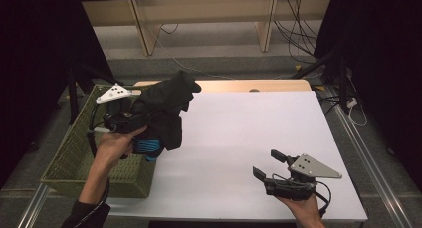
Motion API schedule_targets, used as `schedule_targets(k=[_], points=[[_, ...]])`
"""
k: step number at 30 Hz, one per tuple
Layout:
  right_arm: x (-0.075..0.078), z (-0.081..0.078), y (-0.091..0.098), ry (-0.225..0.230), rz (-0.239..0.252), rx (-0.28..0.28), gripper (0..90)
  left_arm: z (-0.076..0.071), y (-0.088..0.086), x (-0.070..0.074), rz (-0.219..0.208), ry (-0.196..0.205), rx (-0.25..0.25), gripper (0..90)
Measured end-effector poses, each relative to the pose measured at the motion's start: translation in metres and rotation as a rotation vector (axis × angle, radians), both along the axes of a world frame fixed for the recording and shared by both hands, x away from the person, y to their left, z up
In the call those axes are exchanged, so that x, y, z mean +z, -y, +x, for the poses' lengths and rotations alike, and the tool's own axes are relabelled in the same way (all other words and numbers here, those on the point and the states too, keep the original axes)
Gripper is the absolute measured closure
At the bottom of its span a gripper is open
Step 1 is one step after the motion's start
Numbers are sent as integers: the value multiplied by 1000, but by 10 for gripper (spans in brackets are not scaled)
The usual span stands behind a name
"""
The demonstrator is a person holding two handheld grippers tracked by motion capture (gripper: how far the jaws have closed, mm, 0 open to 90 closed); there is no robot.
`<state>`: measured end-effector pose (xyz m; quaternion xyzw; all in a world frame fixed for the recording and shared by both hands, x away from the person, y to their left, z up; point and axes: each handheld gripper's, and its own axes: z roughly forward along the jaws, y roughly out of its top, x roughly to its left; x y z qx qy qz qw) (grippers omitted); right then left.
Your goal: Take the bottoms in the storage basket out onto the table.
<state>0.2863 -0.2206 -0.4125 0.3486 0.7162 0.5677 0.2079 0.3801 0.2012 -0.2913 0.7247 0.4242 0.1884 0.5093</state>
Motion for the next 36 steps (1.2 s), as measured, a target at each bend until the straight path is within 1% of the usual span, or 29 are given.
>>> schedule_targets(k=[5,9,18,26,28,36], points=[[0,0,0,-2,-1,-1,200,4,15,-2,7,-2,-21,736],[0,0,0,-2,1,1,200,9,25,-6,28,-5,-36,736],[0,0,0,-4,-3,1,199,17,42,-13,49,-7,-59,736],[0,0,1,-7,2,-1,199,23,63,-22,71,-12,-87,736],[0,0,1,-7,3,-1,199,23,69,-26,82,-18,-102,735],[0,0,0,-6,2,3,199,26,88,-35,101,-34,-129,734]])
